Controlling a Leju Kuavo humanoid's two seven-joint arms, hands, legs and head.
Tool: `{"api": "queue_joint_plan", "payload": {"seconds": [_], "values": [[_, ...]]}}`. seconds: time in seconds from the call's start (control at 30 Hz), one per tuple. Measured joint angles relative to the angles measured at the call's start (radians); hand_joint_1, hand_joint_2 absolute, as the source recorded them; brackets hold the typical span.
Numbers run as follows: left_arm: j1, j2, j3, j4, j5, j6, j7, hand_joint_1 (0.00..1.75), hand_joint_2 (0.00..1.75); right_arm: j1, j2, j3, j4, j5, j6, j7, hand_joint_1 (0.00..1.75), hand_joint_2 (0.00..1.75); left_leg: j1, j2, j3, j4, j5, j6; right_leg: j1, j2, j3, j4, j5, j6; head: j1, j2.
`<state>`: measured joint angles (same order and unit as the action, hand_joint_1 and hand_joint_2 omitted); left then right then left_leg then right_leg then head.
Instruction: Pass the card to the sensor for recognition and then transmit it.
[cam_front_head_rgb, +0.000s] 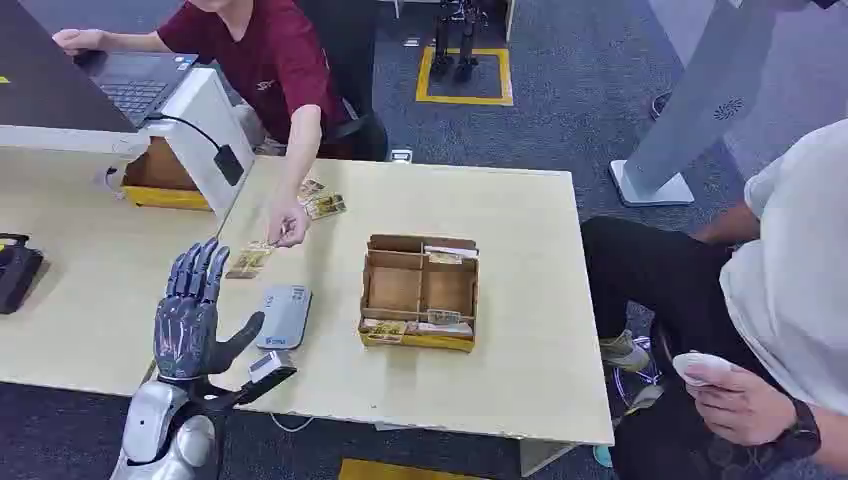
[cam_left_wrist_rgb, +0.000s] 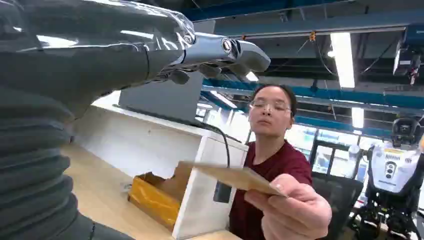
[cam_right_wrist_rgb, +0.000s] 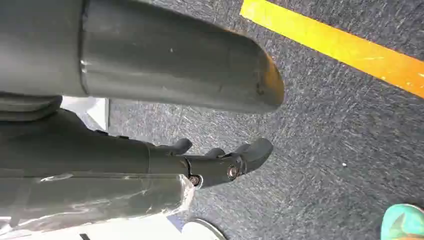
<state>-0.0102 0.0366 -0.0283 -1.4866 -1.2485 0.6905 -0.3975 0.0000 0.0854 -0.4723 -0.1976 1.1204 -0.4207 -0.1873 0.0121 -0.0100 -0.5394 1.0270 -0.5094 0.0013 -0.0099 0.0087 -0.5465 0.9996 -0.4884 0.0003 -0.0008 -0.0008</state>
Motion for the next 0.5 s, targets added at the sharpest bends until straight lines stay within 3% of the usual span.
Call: {"api": "queue_joint_plan", "payload": {"seconds": [0.23, 0.43, 0.47, 0.5], "values": [[-0.071, -0.029, 0.025, 0.063, -0.046, 0.0, 0.066, 0.0, 1.75, 0.001, 0.008, 0.015, 0.002, 0.024, 0.009, 0.018, 0.0, 0.0, 0.0, 0.0, 0.0, 0.0, 0.0, 0.0, 0.0, 0.0, 0.0, 0.0, 0.0, 0.0, 0.0, 0.0], [-0.131, -0.043, 0.078, 0.107, -0.034, 0.0, 0.048, 0.05, 1.75, 0.0, 0.017, 0.021, 0.004, 0.035, -0.002, 0.032, 0.0, 0.0, 0.0, 0.0, 0.0, 0.0, 0.001, -0.001, 0.0, 0.0, 0.0, 0.001, 0.001, -0.001, 0.0, 0.0], [-0.135, -0.046, 0.088, 0.113, -0.031, 0.0, 0.042, 1.27, 1.75, 0.0, 0.02, 0.022, 0.004, 0.035, -0.005, 0.035, 0.0, 0.0, 0.0, 0.0, 0.0, 0.0, 0.001, -0.001, 0.0, 0.0, -0.001, 0.001, 0.001, -0.001, 0.0, 0.0], [-0.137, -0.048, 0.096, 0.117, -0.027, 0.0, 0.038, 1.75, 1.75, 0.0, 0.021, 0.022, 0.004, 0.035, -0.007, 0.035, 0.0, 0.0, 0.0, 0.0, 0.0, 0.0, 0.001, -0.001, 0.0, 0.0, -0.001, 0.001, 0.001, -0.001, 0.0, 0.0]]}}
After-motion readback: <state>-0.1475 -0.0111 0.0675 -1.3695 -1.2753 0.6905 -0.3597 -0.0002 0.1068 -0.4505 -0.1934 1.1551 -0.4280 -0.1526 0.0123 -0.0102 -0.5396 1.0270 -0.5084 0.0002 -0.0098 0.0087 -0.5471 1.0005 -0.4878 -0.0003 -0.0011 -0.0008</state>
